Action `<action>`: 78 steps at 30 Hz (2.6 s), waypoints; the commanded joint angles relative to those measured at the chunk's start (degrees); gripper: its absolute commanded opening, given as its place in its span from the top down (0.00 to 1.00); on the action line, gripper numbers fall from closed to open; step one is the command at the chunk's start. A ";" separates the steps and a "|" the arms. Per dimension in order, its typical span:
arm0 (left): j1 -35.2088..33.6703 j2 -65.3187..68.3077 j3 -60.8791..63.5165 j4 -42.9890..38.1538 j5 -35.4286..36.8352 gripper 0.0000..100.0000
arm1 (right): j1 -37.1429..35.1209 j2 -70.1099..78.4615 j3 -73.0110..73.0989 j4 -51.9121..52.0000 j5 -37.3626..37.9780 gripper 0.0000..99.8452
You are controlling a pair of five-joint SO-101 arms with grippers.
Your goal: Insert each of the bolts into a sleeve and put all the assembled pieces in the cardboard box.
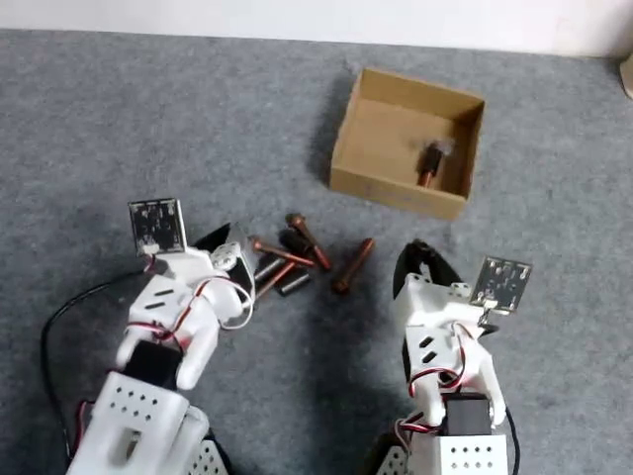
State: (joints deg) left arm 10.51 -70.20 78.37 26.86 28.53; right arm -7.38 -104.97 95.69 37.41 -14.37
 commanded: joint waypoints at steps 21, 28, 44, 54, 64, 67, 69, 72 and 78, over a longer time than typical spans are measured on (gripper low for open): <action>4.26 44.09 -23.96 -1.05 13.10 0.91 | 0.66 -0.40 4.44 -1.98 0.62 1.00; 4.18 44.18 -29.23 7.82 19.87 0.88 | 0.66 -0.40 4.44 -1.98 0.62 1.00; 4.18 56.22 -35.03 12.40 23.03 0.88 | 0.48 -0.31 4.70 -1.98 0.62 1.00; 4.18 63.16 -42.51 20.57 24.62 0.88 | 0.40 -0.31 5.58 -1.98 0.62 1.00; 0.75 73.63 -50.95 20.57 26.64 0.88 | 0.40 -0.31 5.58 -1.98 0.62 1.00; 0.75 76.88 -52.79 20.66 26.73 0.88 | 0.40 -0.31 5.58 -1.98 0.62 1.00; 0.75 78.64 -53.49 20.75 26.73 0.88 | 0.40 -0.31 5.58 -1.98 0.62 1.00; 0.75 80.48 -54.46 20.75 26.73 0.88 | 0.40 -0.31 5.58 -1.98 0.62 1.00; 0.84 82.51 -54.99 20.92 26.73 0.88 | 0.40 -0.31 5.58 -1.98 0.62 1.00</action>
State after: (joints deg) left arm 12.26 12.18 24.22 46.81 54.90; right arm -7.38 -104.97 95.69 37.41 -14.37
